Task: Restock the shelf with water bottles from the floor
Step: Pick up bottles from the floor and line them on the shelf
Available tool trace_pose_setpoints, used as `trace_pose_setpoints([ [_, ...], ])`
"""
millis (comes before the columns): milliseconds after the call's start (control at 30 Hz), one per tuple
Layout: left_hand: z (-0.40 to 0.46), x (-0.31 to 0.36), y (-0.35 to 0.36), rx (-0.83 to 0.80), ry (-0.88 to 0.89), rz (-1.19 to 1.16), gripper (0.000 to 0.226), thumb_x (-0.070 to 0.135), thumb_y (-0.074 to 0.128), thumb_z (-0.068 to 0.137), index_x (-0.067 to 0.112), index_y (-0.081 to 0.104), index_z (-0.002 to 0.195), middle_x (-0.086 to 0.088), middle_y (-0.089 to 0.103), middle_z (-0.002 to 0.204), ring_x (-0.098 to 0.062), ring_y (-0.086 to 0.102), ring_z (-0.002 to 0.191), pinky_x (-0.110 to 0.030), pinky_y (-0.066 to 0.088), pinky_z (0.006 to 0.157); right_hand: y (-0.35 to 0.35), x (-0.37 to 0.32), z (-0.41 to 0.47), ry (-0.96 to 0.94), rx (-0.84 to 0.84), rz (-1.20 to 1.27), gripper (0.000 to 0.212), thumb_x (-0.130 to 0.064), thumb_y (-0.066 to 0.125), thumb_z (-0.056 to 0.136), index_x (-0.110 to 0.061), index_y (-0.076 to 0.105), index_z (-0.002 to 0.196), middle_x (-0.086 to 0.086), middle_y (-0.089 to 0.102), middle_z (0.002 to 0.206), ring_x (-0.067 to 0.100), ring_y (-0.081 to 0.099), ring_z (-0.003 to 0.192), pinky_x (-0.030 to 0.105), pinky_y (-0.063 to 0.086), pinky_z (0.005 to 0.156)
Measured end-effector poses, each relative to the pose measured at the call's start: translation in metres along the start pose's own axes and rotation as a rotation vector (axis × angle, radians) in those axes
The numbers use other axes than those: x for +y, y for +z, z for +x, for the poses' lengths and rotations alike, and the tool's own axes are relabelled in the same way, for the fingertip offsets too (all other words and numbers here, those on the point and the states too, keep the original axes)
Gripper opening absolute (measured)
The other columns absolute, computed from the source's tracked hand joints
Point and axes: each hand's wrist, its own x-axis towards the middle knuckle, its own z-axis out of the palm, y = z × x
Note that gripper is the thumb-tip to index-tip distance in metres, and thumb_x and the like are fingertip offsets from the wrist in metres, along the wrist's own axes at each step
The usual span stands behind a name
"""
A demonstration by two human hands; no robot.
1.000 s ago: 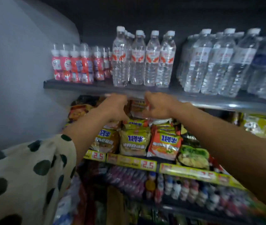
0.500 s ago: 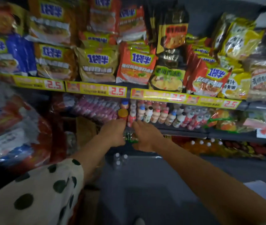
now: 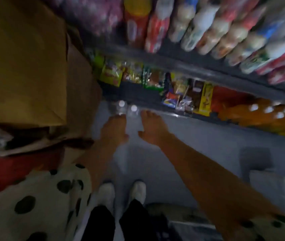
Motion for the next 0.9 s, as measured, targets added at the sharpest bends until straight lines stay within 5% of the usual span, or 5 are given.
trace_pose_setpoints([
  [233, 0.094, -0.066, 0.099, 0.1, -0.046, -0.049, 0.055, 0.018, 0.072, 0.08, 0.009, 0.048, 0.128, -0.013, 0.052, 0.129, -0.03, 0.049, 0.122, -0.04, 0.045, 0.098, 0.131, 0.003, 0.111, -0.041, 0.017, -0.04, 0.075, -0.034, 0.062, 0.086, -0.011, 0.022, 0.145, 0.015, 0.043, 0.133, 0.033, 0.05, 0.116, 0.041, 0.043, 0.092],
  [533, 0.156, -0.123, 0.15, 0.099, -0.065, -0.001, 0.056, 0.016, 0.067, 0.083, 0.009, 0.042, 0.133, -0.013, 0.048, 0.13, -0.03, 0.045, 0.123, -0.039, 0.043, 0.096, 0.2, -0.01, 0.206, -0.058, -0.031, -0.074, 0.068, -0.014, 0.058, 0.091, -0.027, 0.023, 0.148, 0.021, 0.034, 0.144, 0.039, 0.051, 0.118, 0.046, 0.047, 0.094],
  [700, 0.151, -0.123, 0.145, 0.107, -0.053, -0.031, 0.054, 0.014, 0.067, 0.084, 0.008, 0.043, 0.131, -0.013, 0.049, 0.129, -0.029, 0.046, 0.122, -0.037, 0.043, 0.096, 0.195, -0.001, 0.207, -0.072, -0.055, -0.063, 0.04, -0.023, 0.037, 0.1, -0.018, 0.04, 0.14, 0.017, 0.052, 0.13, 0.034, 0.053, 0.112, 0.036, 0.038, 0.075],
  [900, 0.083, -0.077, 0.099, 0.009, -0.003, -0.139, 0.06, 0.013, 0.066, 0.086, 0.003, 0.038, 0.137, -0.017, 0.043, 0.139, -0.03, 0.042, 0.129, -0.036, 0.038, 0.106, 0.103, 0.003, 0.117, -0.122, -0.142, 0.07, 0.06, -0.023, 0.053, 0.095, -0.018, 0.027, 0.148, 0.019, 0.048, 0.13, 0.034, 0.05, 0.116, 0.034, 0.04, 0.086],
])
